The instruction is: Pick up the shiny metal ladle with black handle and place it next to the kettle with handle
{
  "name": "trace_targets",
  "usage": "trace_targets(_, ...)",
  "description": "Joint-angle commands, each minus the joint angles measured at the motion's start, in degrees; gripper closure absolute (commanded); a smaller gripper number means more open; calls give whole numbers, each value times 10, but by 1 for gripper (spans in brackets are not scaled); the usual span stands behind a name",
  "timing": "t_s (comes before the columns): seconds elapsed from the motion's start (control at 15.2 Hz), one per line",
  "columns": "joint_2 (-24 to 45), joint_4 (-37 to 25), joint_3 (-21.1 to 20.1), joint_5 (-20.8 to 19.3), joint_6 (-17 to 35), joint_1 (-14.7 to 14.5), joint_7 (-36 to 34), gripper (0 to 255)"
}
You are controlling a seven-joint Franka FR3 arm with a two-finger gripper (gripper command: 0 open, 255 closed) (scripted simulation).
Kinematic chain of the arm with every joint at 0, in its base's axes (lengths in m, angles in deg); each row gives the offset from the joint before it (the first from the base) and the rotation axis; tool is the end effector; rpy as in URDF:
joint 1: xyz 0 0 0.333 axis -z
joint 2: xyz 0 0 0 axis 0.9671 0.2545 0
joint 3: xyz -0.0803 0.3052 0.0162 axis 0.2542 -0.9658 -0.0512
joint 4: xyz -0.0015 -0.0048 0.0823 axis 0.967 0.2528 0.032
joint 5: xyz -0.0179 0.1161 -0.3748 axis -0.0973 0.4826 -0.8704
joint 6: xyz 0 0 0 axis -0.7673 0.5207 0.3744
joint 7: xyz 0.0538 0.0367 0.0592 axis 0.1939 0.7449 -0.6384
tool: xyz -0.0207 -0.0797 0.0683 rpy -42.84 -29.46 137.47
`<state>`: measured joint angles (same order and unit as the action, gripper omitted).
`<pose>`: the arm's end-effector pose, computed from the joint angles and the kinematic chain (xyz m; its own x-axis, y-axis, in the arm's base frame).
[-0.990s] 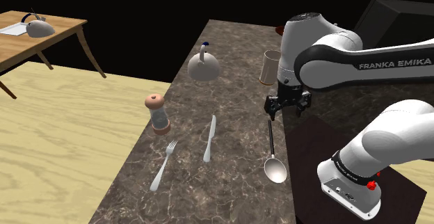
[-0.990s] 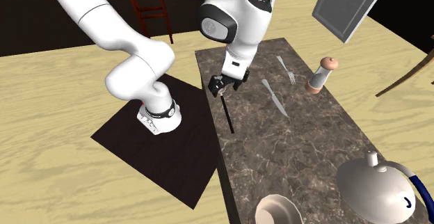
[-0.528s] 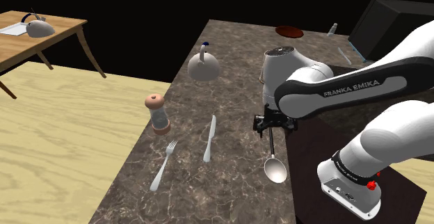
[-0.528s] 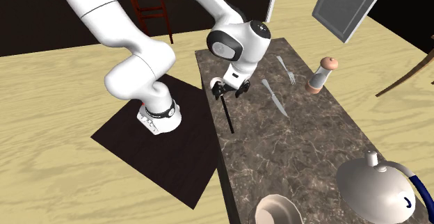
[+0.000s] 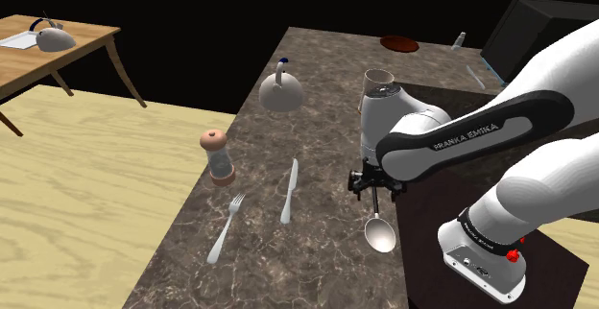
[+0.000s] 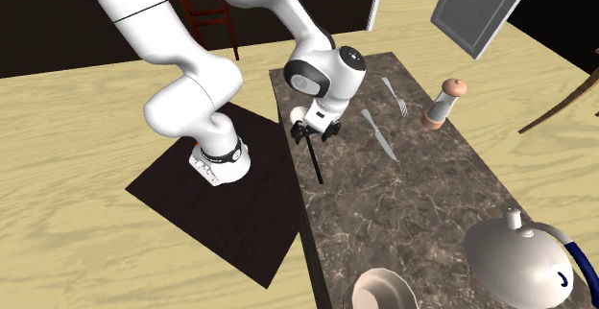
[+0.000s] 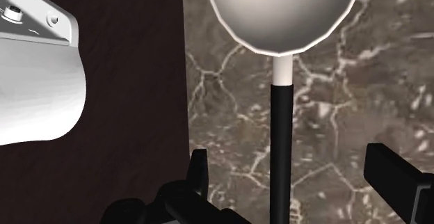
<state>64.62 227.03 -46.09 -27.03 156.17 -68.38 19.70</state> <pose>0.2691 0.1775 0.2550 0.6759 -0.7276 -0.1170 -0.6982 -0.6830 0.2145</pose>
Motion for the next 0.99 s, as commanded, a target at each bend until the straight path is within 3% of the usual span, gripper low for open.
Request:
trace_targets(0.0, 6, 4, -3, 1, 10, 0, -1, 0)
trace_targets(0.4, 6, 4, -3, 1, 10, 0, -1, 0)
trace_targets(0.46, 6, 4, -3, 1, 10, 0, -1, 255)
trace_targets(0.92, 6, 4, -3, 1, 10, 0, -1, 255)
